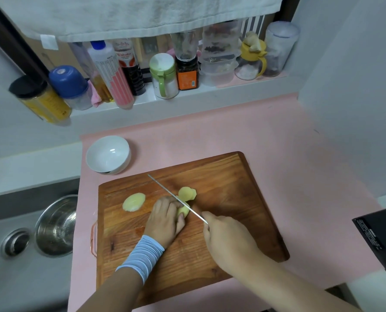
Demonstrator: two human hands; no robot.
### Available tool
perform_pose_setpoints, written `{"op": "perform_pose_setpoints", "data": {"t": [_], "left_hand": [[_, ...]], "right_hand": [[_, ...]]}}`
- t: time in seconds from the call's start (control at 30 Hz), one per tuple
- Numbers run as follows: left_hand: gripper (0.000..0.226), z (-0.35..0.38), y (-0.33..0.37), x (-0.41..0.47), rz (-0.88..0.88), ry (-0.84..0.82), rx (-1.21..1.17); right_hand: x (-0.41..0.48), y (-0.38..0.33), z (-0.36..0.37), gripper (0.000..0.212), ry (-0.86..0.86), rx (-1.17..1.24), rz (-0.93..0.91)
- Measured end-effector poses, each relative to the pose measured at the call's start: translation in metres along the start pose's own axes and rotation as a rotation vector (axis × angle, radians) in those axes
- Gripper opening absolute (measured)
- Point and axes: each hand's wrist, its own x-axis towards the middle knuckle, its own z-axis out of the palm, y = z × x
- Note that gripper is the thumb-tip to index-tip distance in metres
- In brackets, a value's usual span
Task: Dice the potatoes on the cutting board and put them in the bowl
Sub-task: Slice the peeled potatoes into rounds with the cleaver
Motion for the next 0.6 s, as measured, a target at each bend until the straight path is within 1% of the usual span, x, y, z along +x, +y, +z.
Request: {"op": "perform_pose_setpoints", "data": {"t": [0.23, 0.4, 0.6], "left_hand": [[0.019, -0.001, 0.003, 0.003, -0.014, 0.009, -0.015], [0.019, -0.001, 0.003, 0.004, -0.058, -0.027, -0.04], [0.019, 0.0, 0.002, 0.005, -0.057, -0.026, -0.015]], "right_hand": [[0.007, -0.001, -0.005, 0.016, -0.034, 0.023, 0.023], [0.01, 0.002, -0.013, 0.019, -0.077, 0.036, 0.04], [0.015, 0.003, -0.018, 0.019, -0.124, 0.053, 0.047]]}}
